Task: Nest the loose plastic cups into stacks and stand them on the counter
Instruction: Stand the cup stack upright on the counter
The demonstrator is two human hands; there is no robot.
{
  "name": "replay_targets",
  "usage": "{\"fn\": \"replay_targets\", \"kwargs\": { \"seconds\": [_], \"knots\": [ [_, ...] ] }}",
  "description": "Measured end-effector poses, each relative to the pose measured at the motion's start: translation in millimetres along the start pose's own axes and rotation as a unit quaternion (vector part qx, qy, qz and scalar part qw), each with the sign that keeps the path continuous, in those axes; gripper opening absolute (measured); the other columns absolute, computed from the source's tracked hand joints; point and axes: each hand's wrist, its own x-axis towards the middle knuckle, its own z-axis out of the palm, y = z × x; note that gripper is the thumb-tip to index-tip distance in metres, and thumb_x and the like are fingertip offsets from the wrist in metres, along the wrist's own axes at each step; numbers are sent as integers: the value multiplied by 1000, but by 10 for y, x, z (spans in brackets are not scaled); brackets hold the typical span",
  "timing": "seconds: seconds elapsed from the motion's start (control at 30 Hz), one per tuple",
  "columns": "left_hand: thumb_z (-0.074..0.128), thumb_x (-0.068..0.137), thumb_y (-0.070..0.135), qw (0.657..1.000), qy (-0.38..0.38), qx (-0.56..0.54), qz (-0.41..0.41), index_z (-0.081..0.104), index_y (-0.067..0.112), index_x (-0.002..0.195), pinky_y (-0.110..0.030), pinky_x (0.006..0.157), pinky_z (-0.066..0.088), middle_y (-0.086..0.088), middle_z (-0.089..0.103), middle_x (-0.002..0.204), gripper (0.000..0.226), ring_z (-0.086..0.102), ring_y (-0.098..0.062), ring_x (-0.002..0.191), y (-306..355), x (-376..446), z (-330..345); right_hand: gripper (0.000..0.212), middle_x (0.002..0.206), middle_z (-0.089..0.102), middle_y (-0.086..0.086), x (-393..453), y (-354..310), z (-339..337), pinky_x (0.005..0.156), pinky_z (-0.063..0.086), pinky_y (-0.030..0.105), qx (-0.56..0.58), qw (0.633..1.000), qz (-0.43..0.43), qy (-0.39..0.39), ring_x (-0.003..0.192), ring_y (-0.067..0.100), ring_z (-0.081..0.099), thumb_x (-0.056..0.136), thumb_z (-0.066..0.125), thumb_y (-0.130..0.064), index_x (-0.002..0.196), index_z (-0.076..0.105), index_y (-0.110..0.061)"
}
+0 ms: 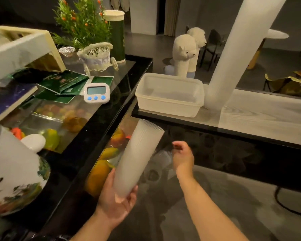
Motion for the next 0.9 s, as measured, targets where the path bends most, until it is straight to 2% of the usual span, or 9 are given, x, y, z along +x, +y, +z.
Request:
{"fn": "replay_targets", "kwargs": {
  "seconds": [0.13,0.27,0.37,0.47,0.57,0.67,0.73,0.83,0.9],
  "knots": [
    [68,74,66,1000,-23,-21,-7,57,11,131,-26,51,49,-17,64,93,80,62,-23,68,81,-12,-54,57,136,50,9,112,530,520,97,43,34,-295,926,65,-228,123,30,52,83,68,-37,135,49,-23],
    [61,80,67,1000,-12,-2,4,58,10,129,-25,50,45,-18,63,89,75,59,-23,63,65,38,-72,28,125,61,6,26,834,664,100,47,34,-371,916,25,-153,113,22,60,98,49,-27,126,52,-20],
    [64,78,64,1000,6,0,2,62,4,124,-27,49,47,-19,65,83,75,57,-24,60,45,105,-112,23,122,64,7,91,880,509,96,48,33,-327,938,31,-115,109,25,63,98,49,-21,119,59,-17],
    [71,74,61,998,62,-2,11,64,5,118,-31,54,49,-22,67,94,71,60,-27,61,1,182,-155,24,108,65,15,229,638,117,84,54,39,-38,987,140,-68,89,26,66,93,55,-12,99,73,-27],
    [69,78,59,995,99,9,8,62,9,116,-33,56,48,-24,66,102,64,60,-29,66,-46,223,-130,22,86,64,11,312,264,-367,61,57,35,151,973,173,24,75,26,61,91,57,1,100,67,-16],
    [70,77,58,994,104,19,-2,63,11,115,-34,58,48,-22,65,102,61,59,-29,70,-80,259,-99,19,98,66,14,269,-239,-727,74,53,39,264,950,166,-14,91,29,64,100,45,-9,106,63,-9],
    [70,77,56,994,103,32,-2,65,11,112,-34,59,47,-21,65,98,57,59,-30,69,-93,269,-78,20,99,69,14,215,-497,-857,79,55,41,261,949,153,-89,94,28,67,100,47,-14,102,66,-8],
    [69,79,57,993,106,53,-2,65,13,110,-33,58,47,-21,65,99,54,58,-30,70,-98,263,-52,15,96,75,7,226,-597,-899,82,59,41,62,974,73,-204,93,23,71,91,62,-12,98,75,-14],
    [69,79,56,993,101,63,-1,65,14,111,-33,59,46,-22,66,99,52,58,-30,69,-91,257,-47,19,96,76,2,242,-614,-876,78,60,33,-17,973,50,-226,93,18,72,88,68,-11,103,76,-19]
  ]
}}
